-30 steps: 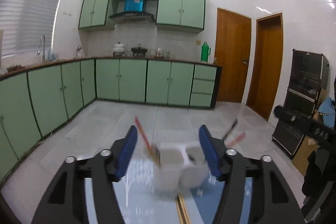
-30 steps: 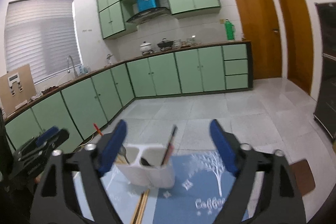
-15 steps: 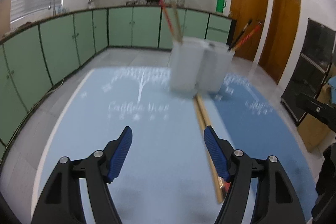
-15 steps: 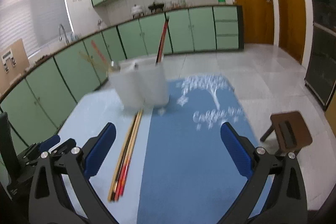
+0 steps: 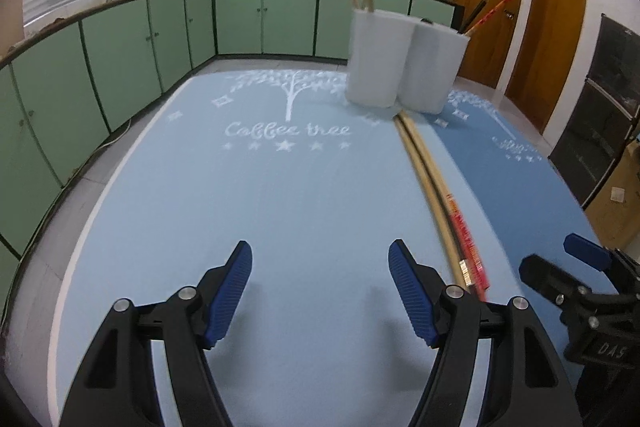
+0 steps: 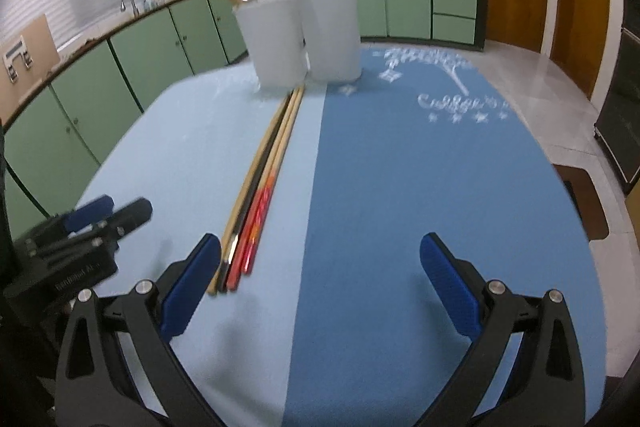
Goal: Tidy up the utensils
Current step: 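Open both grippers and withdraw them back over the remaining chopsticks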
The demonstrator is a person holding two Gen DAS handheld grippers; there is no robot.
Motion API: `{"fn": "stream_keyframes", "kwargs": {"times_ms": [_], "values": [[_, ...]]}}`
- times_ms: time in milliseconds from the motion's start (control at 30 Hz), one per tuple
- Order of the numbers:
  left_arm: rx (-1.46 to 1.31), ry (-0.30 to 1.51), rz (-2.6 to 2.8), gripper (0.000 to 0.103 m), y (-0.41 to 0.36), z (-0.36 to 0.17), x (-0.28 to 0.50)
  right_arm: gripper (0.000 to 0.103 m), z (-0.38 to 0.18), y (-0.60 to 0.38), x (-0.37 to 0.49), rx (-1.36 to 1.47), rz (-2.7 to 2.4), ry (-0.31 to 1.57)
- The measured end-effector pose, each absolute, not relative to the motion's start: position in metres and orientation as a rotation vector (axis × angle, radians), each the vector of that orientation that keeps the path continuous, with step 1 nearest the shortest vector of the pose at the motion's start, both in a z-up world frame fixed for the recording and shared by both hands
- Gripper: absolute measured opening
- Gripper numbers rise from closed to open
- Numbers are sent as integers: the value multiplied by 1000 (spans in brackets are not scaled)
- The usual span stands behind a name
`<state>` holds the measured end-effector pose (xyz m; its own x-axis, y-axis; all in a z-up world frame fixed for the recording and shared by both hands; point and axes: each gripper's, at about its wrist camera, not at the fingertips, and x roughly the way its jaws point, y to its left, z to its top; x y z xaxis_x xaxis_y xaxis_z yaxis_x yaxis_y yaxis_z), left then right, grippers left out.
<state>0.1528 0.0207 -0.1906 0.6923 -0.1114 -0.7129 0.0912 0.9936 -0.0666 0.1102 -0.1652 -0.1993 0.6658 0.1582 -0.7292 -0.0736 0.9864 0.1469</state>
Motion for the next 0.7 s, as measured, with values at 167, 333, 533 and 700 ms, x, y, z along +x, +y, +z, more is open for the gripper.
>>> {"fn": "stream_keyframes", "kwargs": {"times_ms": [167, 333, 533, 700], "values": [[-39, 819, -103, 70, 28, -196, 155, 97, -212, -158, 112, 76, 107, 877], [-44, 826, -108, 70, 29, -198, 157, 96, -217, -156, 115, 49, 87, 911], [-62, 836, -109, 70, 31, -201, 159, 96, -222, -149, 119, -28, 54, 940], [-63, 841, -111, 70, 32, -202, 159, 96, -222, -145, 120, -52, 50, 942]]}}
